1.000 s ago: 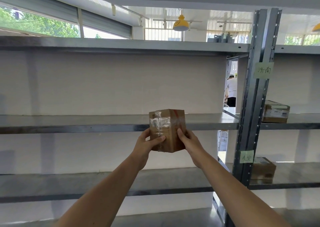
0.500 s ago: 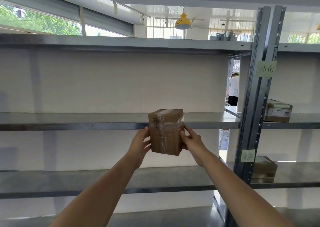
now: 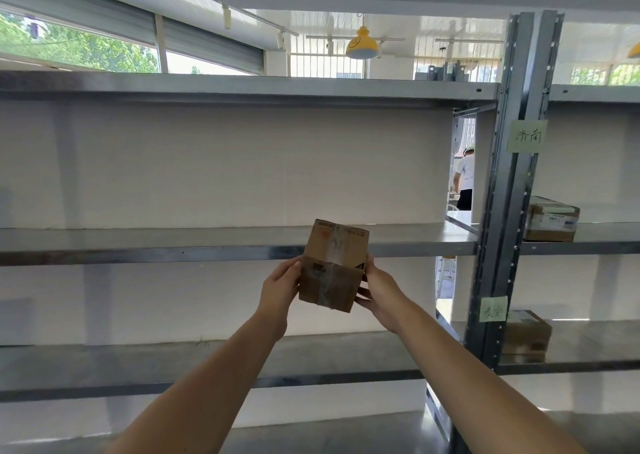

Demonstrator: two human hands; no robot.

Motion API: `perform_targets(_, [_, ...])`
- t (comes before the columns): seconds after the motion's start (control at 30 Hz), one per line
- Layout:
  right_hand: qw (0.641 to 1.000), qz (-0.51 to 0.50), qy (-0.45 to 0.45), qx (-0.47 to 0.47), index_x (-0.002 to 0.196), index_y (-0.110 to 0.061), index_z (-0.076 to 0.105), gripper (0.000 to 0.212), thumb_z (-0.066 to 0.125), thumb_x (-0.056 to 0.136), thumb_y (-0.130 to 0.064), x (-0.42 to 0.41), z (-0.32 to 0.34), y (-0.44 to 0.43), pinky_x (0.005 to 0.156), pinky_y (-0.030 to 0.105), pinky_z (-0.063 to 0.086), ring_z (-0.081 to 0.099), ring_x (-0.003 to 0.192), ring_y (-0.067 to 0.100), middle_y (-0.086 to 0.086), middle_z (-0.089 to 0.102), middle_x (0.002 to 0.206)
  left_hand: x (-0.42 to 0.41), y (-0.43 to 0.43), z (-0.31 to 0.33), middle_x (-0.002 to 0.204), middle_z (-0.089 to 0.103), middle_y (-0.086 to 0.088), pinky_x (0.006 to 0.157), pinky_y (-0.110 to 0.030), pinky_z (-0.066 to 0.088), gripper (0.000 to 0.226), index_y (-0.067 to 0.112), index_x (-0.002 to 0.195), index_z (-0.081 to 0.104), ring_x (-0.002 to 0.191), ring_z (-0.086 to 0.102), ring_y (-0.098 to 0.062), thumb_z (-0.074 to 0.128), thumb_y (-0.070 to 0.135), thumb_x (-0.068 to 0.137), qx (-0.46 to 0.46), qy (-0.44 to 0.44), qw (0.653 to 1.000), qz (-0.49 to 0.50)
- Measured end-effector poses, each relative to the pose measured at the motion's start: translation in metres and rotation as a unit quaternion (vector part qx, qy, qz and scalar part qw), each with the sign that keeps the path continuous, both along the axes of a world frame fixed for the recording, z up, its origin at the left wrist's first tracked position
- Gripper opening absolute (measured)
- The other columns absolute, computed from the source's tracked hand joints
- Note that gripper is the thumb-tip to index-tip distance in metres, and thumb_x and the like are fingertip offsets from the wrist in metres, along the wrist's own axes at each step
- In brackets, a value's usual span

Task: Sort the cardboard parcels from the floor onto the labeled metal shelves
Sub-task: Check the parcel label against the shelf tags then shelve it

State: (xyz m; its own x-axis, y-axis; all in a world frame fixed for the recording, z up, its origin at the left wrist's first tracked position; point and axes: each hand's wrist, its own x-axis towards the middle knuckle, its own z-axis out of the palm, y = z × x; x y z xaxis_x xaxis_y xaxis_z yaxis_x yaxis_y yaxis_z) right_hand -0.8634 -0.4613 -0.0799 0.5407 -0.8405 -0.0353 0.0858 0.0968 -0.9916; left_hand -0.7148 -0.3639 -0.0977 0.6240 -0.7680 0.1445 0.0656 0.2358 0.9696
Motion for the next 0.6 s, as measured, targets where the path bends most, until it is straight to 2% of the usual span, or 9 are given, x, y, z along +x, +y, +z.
perform_targets(0.1, [1.000,0.004,-0.017,0.016,0.098,-0.036,0.061,0.026,0.037,0.106,-0.041,-0.002,-0.002,-0.005,0.113,0.043,0.040,0.050,0.125,0.024,-0.003,0.057,0.126,0.002,0.002,-0.001,0.120,0.072,-0.001,0.111,-0.042,0.045,0.023,0.024,0.118,0.072,0.120,0.062,-0.021,0.055,0.022,0.102,-0.002,0.001,1.000,-0.017])
perform_targets(0.17, [0.999,0.012,-0.029,0.026,0.109,-0.032,0.066,0.024,0.043,0.104,-0.037,-0.002,-0.006,-0.009,0.112,0.040,0.041,0.052,0.127,0.022,-0.002,0.060,0.131,0.003,0.006,0.000,0.123,0.071,-0.002,0.111,-0.042,0.045,0.026,0.022,0.122,0.072,0.122,0.061,-0.020,0.056,0.019,0.101,0.002,-0.006,1.000,-0.021])
perform_targets(0.23, [0.999,0.015,-0.037,0.033,0.121,-0.025,0.066,0.028,0.048,0.103,-0.035,-0.004,-0.005,-0.010,0.109,0.036,0.043,0.056,0.123,0.021,-0.002,0.064,0.125,0.004,0.009,0.001,0.126,0.070,-0.002,0.112,-0.044,0.044,0.027,0.022,0.123,0.072,0.124,0.059,-0.020,0.058,0.018,0.099,0.006,-0.012,1.000,-0.021])
perform_targets(0.3, [0.998,0.012,-0.053,0.035,0.123,-0.022,0.066,0.030,0.046,0.104,-0.033,-0.006,-0.005,-0.010,0.108,0.034,0.044,0.059,0.117,0.020,0.000,0.065,0.119,0.001,0.011,0.003,0.125,0.070,0.001,0.111,-0.044,0.045,0.027,0.022,0.122,0.073,0.124,0.059,-0.018,0.061,0.018,0.098,0.006,-0.014,1.000,-0.020])
perform_targets(0.4, [0.996,0.017,-0.077,0.044,0.135,-0.017,0.058,0.045,0.038,0.104,-0.045,-0.009,-0.005,-0.011,0.109,0.035,0.042,0.055,0.124,0.022,0.004,0.059,0.132,-0.006,0.011,0.007,0.118,0.071,0.010,0.111,-0.041,0.044,0.027,0.025,0.120,0.073,0.122,0.059,-0.016,0.063,0.020,0.097,-0.007,-0.016,1.000,-0.013])
perform_targets(0.47, [0.995,0.024,-0.085,0.040,0.140,-0.018,0.053,0.057,0.037,0.100,-0.056,-0.010,-0.004,-0.011,0.111,0.041,0.040,0.049,0.132,0.023,0.004,0.054,0.139,-0.010,0.011,0.008,0.120,0.071,0.011,0.112,-0.040,0.041,0.028,0.026,0.122,0.072,0.124,0.057,-0.016,0.062,0.019,0.096,-0.018,-0.015,1.000,-0.011])
perform_targets(0.53, [0.996,0.018,-0.087,0.013,0.135,-0.021,0.055,0.058,0.035,0.097,-0.061,-0.011,-0.001,-0.008,0.115,0.044,0.037,0.049,0.130,0.019,0.001,0.059,0.131,-0.013,0.010,0.007,0.130,0.067,0.004,0.115,-0.043,0.038,0.032,0.027,0.124,0.070,0.126,0.055,-0.018,0.059,0.014,0.097,-0.017,-0.006,1.000,-0.019])
perform_targets(0.6, [0.995,0.009,-0.100,-0.021,0.129,-0.024,0.060,0.056,0.031,0.098,-0.061,-0.011,0.001,-0.005,0.113,0.036,0.039,0.054,0.124,0.014,-0.001,0.065,0.122,-0.015,0.010,0.005,0.135,0.064,0.001,0.116,-0.046,0.037,0.033,0.030,0.122,0.070,0.127,0.054,-0.019,0.057,0.011,0.098,-0.010,0.000,1.000,-0.028])
